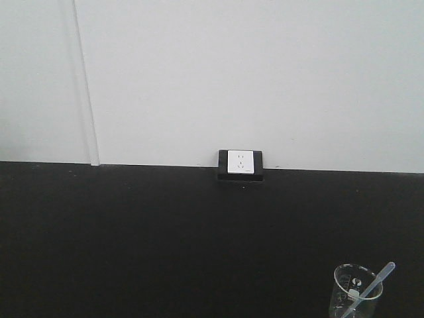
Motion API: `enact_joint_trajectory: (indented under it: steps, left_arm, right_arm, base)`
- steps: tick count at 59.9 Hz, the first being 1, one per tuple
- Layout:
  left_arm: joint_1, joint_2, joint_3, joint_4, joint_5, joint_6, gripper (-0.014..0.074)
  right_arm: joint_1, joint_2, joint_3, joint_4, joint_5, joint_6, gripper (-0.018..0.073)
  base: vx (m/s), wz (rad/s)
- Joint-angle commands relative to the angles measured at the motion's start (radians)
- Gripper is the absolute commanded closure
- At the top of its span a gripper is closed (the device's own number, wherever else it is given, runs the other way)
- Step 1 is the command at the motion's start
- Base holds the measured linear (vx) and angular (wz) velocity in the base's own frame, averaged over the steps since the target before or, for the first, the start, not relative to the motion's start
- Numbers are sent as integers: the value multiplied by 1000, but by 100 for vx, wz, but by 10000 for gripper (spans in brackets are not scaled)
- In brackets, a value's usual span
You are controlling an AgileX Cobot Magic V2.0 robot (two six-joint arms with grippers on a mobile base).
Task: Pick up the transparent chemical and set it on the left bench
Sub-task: 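Move the right gripper toward the transparent pipette in the glass beaker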
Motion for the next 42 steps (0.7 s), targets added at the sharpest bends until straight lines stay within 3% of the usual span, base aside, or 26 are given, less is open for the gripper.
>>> enact_joint_trajectory:
  steps: [1,13,22,29,42]
  left_arm:
    - [-2,-19,16,-1,-78,-8,600]
    - [-2,-19,16,-1,-78,-8,600]
    - [-2,-19,16,-1,-78,-8,600]
    - [-2,-19,16,-1,-78,-8,600]
    - [-2,-19,16,-1,-78,-8,600]
  right_arm:
    - [-6,-12,9,-11,-90,-2,567]
    - [-6,-12,8,-3,-101,2,567]
    - [-6,-8,-40,128,-144,78,567]
    - [-6,54,-145,136,-166,36,567]
    - [-6,374,-381,136,-189,-67,567]
  base:
    - [0,0]
    - [0,0]
    - [0,0]
    - [0,0]
    - [0,0]
